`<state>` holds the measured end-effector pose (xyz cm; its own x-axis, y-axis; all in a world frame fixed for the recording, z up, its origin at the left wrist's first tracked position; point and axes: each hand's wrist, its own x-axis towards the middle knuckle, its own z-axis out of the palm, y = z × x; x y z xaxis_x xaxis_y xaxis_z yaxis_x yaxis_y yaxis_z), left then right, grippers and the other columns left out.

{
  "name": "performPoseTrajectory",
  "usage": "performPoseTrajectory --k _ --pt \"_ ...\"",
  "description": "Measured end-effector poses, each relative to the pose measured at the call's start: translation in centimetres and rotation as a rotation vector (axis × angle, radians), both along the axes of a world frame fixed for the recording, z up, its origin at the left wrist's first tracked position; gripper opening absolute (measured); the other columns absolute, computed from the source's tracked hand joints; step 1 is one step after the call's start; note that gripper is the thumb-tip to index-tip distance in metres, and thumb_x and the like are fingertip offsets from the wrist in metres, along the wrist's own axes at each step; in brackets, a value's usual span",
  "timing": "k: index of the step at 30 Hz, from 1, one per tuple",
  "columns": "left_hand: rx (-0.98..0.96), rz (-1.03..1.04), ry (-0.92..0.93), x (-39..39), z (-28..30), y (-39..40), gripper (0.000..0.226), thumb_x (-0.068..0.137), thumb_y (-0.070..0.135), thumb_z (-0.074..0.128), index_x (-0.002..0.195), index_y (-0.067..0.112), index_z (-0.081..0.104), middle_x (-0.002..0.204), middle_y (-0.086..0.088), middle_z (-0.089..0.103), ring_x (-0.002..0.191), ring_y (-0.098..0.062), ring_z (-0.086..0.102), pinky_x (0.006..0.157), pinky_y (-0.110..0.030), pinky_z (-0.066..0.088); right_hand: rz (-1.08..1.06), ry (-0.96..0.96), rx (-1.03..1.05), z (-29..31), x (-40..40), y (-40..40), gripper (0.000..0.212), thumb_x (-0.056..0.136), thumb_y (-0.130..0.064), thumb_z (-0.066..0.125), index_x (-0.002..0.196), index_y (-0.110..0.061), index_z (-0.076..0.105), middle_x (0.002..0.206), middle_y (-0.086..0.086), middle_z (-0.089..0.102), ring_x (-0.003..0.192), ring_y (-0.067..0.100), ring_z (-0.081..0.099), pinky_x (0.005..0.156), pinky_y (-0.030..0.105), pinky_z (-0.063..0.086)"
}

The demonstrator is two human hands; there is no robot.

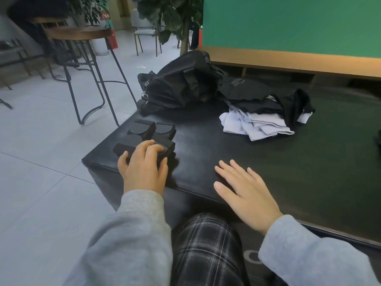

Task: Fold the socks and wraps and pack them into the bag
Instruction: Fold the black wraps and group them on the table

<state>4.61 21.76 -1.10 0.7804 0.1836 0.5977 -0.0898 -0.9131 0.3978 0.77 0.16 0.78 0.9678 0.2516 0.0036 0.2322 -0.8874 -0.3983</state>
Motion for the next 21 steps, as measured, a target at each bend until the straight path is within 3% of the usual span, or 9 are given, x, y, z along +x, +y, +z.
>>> performPoseTrajectory --k 5,8,13,16,19,21 --pt "0.154 0.027 0.035 0.5 -0.1 0.5 0.017 0.078 0.016 0.071 0.093 0.015 0.063 0.113 -0.002 0.062 0.131 -0.027 0.041 0.108 -0.051 0.003 0.000 -0.004 -0.009 0.1 0.0 0.2 0.089 0.068 -0.071 -0.004 0.146 -0.039 0.024 0.152 -0.028 0.007 0.139 -0.008 -0.007 0.115 0.024 -0.007" --pt "0.201 0.049 0.060 0.5 0.1 0.5 0.022 0.075 0.023 0.075 0.093 0.017 0.062 0.108 -0.001 0.063 0.131 -0.027 0.040 0.109 -0.044 -0.004 0.004 -0.002 -0.012 0.1 0.0 0.1 0.089 0.068 -0.071 -0.005 0.145 -0.039 0.024 0.153 -0.027 0.007 0.139 -0.008 -0.007 0.114 0.025 -0.006" --pt "0.182 0.074 0.068 1.0 0.7 0.3 0.027 0.070 0.017 0.079 0.093 0.015 0.063 0.102 -0.005 0.063 0.124 -0.030 0.045 0.109 -0.047 0.000 0.012 -0.004 0.003 0.1 0.0 0.1 0.087 0.069 -0.071 -0.004 0.145 -0.039 0.024 0.152 -0.028 0.008 0.139 -0.008 -0.006 0.115 0.024 -0.006" --pt "0.160 0.032 0.046 0.7 0.8 -0.6 0.031 0.070 0.019 0.079 0.096 0.014 0.063 0.107 -0.006 0.062 0.125 -0.029 0.044 0.110 -0.046 0.001 0.024 -0.016 0.042 0.3 -0.2 -0.1 0.065 0.087 -0.066 0.013 0.144 -0.039 0.027 0.151 -0.029 0.012 0.138 -0.011 -0.002 0.115 0.022 -0.005" --pt "0.134 -0.070 -0.006 -0.1 0.4 -2.4 0.030 0.069 0.024 0.077 0.094 0.015 0.063 0.107 -0.003 0.063 0.123 -0.022 0.041 0.110 -0.043 0.003 -0.084 0.038 0.345 0.9 -0.8 -0.4 0.040 0.096 -0.044 0.037 0.136 -0.042 0.036 0.137 -0.037 0.023 0.125 -0.024 0.015 0.112 0.016 0.006" --pt "0.090 -0.138 -0.029 -0.7 0.1 -4.1 0.025 0.072 0.026 0.071 0.094 0.017 0.063 0.106 -0.001 0.064 0.121 -0.018 0.039 0.109 -0.041 0.005 -0.200 0.046 0.667 1.0 -1.1 -0.6 0.034 0.095 -0.035 0.045 0.128 -0.041 0.045 0.132 -0.035 0.038 0.123 -0.017 0.032 0.109 0.018 0.023"
